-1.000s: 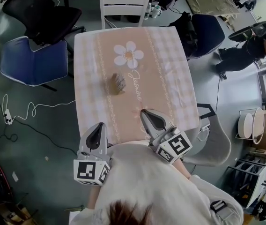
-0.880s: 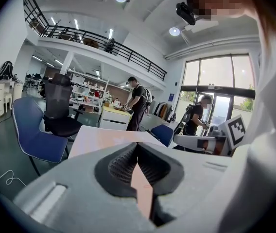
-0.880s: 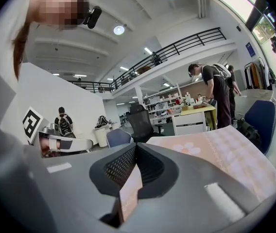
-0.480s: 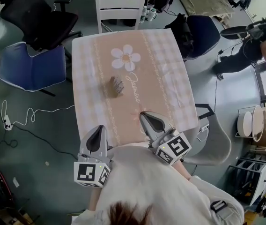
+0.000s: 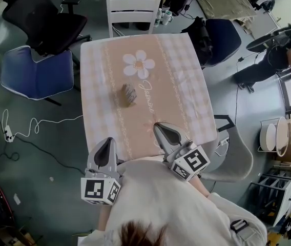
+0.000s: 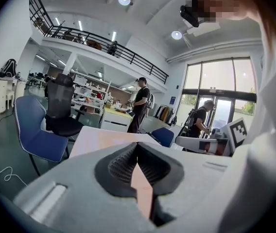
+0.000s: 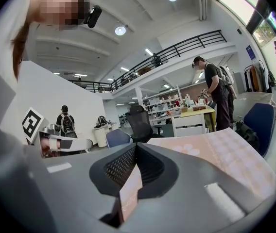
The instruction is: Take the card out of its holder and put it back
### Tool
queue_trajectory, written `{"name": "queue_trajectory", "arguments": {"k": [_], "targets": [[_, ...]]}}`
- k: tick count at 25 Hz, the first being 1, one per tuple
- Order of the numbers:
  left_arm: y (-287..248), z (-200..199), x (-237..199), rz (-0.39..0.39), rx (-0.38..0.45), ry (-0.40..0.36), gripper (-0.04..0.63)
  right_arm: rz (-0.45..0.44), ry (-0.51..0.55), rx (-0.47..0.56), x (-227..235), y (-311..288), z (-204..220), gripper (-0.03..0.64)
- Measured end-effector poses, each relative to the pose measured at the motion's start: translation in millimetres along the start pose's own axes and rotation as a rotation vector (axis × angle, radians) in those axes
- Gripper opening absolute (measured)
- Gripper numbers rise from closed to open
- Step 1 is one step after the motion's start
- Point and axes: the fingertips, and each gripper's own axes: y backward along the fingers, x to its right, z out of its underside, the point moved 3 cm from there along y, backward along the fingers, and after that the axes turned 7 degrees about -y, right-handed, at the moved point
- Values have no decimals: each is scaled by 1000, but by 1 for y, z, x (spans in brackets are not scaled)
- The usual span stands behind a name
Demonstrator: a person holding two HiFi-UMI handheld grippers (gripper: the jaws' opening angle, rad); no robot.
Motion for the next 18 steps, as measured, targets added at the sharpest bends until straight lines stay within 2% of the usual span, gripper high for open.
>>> {"name": "queue_trajectory", "arguments": {"k": [14, 18], "targets": [[2, -1, -6, 6, 10, 25, 0, 42, 27, 11, 6, -12, -9, -2], [1, 0, -8, -1, 13, 34, 0, 19, 33, 28, 14, -29, -23, 2]]}}
